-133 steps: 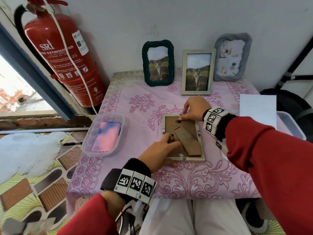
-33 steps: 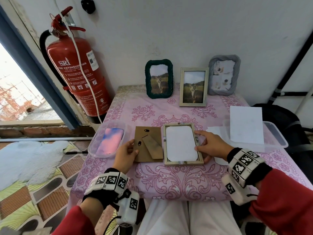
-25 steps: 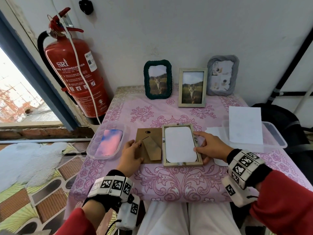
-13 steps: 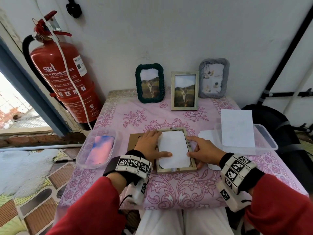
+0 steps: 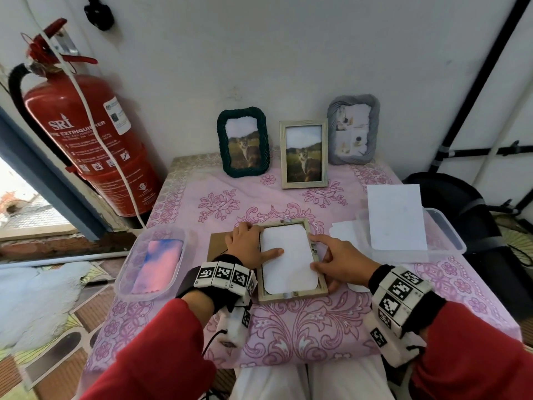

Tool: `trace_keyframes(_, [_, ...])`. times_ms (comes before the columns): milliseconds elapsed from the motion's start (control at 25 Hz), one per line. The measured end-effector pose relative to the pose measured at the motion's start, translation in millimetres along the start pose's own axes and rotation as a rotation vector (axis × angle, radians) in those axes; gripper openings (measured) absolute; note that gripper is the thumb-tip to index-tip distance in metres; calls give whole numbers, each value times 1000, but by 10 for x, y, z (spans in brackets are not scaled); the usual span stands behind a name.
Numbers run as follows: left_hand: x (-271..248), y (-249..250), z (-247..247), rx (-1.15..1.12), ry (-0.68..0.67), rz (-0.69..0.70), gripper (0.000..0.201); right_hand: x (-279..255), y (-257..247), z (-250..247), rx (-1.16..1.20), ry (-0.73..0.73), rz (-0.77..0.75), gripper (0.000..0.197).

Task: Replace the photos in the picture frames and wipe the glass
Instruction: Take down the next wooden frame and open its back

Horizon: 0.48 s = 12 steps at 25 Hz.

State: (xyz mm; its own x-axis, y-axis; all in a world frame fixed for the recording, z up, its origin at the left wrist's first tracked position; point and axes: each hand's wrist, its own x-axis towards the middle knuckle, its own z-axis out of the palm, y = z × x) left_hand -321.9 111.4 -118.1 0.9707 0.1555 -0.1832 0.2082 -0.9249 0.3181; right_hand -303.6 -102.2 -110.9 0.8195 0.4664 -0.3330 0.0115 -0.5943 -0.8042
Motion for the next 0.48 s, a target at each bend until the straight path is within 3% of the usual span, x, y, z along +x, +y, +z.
trace_keyframes(240, [-4, -14, -47, -242, 133, 87, 55, -12, 6, -1, 33, -3, 5, 65])
trace_keyframes(360, [-69, -32, -49, -525, 74, 99, 47, -17, 10, -2, 44, 1, 5, 65])
trace_keyframes(480, [-120, -59, -52, -747, -4, 64, 51, -14, 20, 2, 64, 2, 1, 66])
